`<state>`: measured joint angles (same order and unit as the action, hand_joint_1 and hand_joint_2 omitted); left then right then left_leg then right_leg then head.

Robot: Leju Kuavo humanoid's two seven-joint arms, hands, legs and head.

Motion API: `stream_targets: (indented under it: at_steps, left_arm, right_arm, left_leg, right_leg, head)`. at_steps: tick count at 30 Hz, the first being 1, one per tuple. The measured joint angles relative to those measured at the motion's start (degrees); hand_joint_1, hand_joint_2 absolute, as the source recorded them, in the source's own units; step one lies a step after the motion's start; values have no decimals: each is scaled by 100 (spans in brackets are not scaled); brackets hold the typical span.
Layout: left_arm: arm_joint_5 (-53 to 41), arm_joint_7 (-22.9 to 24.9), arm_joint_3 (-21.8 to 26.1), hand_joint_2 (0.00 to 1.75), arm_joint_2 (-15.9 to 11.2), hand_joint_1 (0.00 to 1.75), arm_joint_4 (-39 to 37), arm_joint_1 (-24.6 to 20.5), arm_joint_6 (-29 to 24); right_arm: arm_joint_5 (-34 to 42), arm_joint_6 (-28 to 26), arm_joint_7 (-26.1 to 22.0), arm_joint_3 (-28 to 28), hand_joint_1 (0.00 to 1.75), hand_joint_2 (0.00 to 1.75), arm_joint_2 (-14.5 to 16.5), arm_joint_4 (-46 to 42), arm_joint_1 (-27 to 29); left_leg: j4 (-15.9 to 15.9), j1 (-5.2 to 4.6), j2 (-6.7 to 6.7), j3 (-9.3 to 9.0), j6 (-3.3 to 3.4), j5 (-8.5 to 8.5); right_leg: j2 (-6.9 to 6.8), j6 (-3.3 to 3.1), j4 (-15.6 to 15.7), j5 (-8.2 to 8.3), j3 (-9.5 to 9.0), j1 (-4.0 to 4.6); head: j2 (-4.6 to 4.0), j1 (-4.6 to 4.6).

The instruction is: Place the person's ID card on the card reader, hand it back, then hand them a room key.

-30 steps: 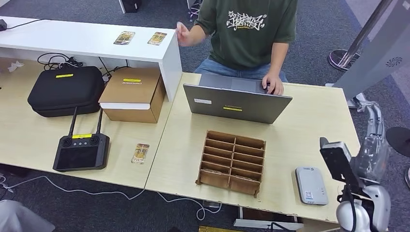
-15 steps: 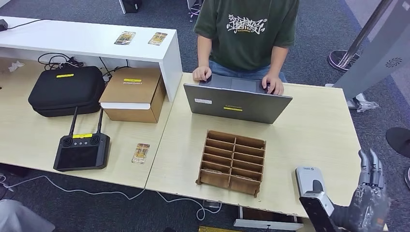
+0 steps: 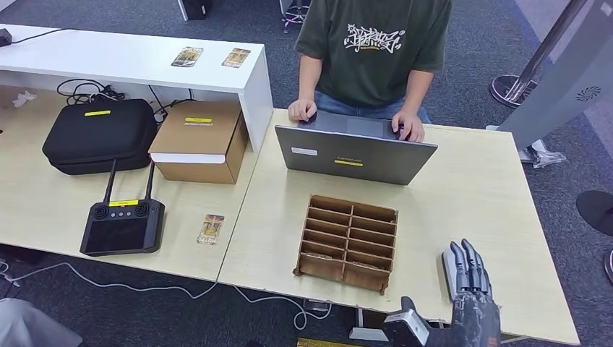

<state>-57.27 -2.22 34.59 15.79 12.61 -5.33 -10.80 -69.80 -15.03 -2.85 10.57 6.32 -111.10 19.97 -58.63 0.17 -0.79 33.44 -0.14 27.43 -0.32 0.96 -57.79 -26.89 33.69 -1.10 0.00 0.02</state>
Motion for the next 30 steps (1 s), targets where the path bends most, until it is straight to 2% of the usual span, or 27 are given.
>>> stream_targets:
  at_steps: [13,20,30]
  left_arm:
    - [31,-94,81,0,4,0,0,-18,10]
    - [-111,-34,78,0,5,0,0,-94,78]
    - [-261,57,28,0,4,0,0,-176,178]
  right_arm:
    - [-184,413,-94,900,0,175,-43,914,-664]
    - [-395,412,-180,1252,0,175,-302,1721,-1243]
    - [-442,425,-211,1423,0,175,-650,2770,-1853]
  left_leg:
    - [0,0,1,-2,0,0]
    - [0,0,1,-3,0,-2]
    - [-2,-1,0,-4,1,-3]
  right_leg:
    - [3,0,-1,0,0,0]
    - [3,0,-1,3,-2,0]
    - [1,0,-1,4,-3,0]
  head:
    - [0,0]
    - [0,0]
    - [0,0]
